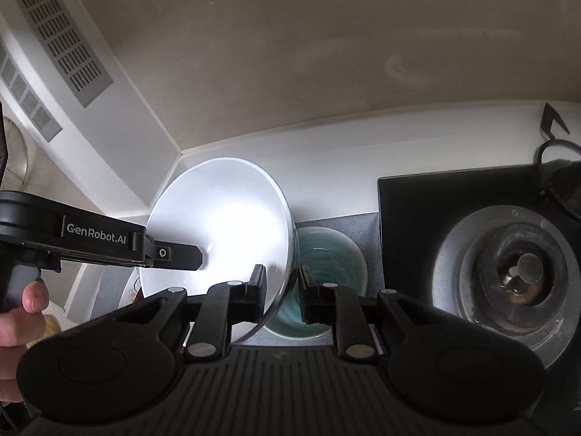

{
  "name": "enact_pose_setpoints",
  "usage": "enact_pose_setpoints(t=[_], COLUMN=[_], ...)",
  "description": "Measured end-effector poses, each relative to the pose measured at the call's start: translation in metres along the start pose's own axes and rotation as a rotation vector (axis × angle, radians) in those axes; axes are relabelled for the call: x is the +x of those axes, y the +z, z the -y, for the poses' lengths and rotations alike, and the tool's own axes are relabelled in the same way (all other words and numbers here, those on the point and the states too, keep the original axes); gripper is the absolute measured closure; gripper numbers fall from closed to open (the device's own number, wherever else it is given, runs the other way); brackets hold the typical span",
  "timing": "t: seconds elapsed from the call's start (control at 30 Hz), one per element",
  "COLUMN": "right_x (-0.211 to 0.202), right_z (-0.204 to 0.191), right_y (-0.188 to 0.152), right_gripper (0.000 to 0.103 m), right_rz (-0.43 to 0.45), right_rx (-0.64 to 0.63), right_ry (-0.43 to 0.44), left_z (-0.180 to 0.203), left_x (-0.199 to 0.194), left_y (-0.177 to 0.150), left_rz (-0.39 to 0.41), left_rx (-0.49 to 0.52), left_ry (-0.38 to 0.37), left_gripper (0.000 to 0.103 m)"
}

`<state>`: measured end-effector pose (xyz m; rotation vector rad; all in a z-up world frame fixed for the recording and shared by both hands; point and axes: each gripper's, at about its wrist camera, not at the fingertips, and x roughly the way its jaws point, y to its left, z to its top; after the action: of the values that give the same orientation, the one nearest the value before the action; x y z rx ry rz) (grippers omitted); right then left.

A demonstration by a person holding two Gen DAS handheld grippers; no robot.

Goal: Organize plates and bowls
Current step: 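Lift the bowl with both grippers and carry it to the teal bowl, then lower the held bowl into the teal-patterned bowl with both grippers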

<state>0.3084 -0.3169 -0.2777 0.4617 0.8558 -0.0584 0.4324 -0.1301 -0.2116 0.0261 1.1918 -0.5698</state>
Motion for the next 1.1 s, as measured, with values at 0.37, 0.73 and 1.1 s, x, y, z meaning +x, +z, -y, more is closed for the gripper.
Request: enact_pose_setpoints(t=[0.37, 0.73, 1.1], right_x=[0.042, 0.073, 0.090], right_z=[0.031, 0.054, 0.039], right_y=[0.001, 0.002, 0.001], right_gripper=[0.083, 0.086, 0.086], right_rz=[-0.055, -0.132, -0.176], right_rx=[0.022, 0.032, -0.150], right_ry=[0.032, 0.029, -0.003], left_z=[-0.007, -0.002, 0.007], left_x=[0.051, 0.073, 0.083], left_y=[0.009, 0.007, 0.009], left_rz=[-0.086, -0.111, -0.099], left_rx=[-0.095, -0.133, -0.108], left_ry=[0.063, 0.109, 0.195], left_gripper=[0.092, 0.091, 0.090])
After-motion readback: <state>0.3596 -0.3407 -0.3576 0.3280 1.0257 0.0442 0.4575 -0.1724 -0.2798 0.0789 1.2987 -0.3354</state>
